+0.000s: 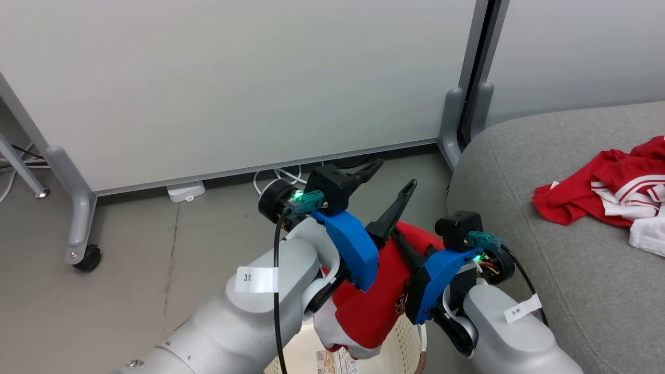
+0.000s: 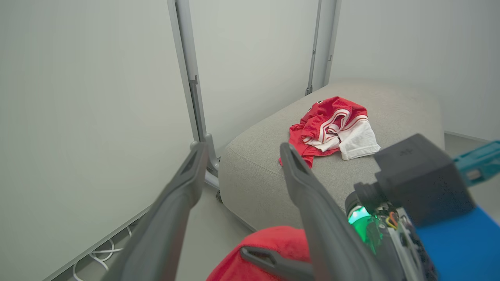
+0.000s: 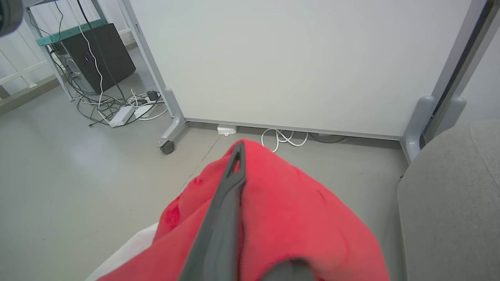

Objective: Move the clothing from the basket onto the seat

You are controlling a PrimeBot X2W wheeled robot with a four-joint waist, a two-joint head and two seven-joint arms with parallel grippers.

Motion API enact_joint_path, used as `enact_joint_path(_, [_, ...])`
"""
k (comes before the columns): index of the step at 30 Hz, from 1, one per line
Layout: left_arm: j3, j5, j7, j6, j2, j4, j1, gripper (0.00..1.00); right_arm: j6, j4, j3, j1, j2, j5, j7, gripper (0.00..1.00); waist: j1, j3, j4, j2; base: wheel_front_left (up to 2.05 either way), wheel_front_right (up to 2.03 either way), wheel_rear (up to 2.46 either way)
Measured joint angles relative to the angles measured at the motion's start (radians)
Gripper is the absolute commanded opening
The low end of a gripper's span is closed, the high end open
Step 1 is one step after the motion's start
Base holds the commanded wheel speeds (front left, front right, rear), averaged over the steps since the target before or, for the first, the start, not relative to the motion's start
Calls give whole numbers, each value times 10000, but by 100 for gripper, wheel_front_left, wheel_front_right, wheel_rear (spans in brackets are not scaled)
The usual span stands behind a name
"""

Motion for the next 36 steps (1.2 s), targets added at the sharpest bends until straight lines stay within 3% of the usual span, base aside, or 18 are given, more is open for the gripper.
enact_joint_path(8, [782,435,0,150,73,-71,673,100,0,48,31,-36,-2,61,-117,0,0,64,22,0,0,0,0])
enact_joint_path(22, [4560,3250,-12,349,1312,-2966,4131,100,0,-180,-477,-59,-272,-90,-224,0,0,144,232,0,0,0,0])
enact_joint_path(26, [5455,3893,-12,297,1407,-3605,5057,100,0,-313,-629,17,-328,-190,-213,0,0,145,288,0,0,0,0])
enact_joint_path(36, [6562,4725,-12,58,1398,-4155,6594,100,0,-723,-924,312,-357,-378,15,0,-1,122,338,0,0,0,0])
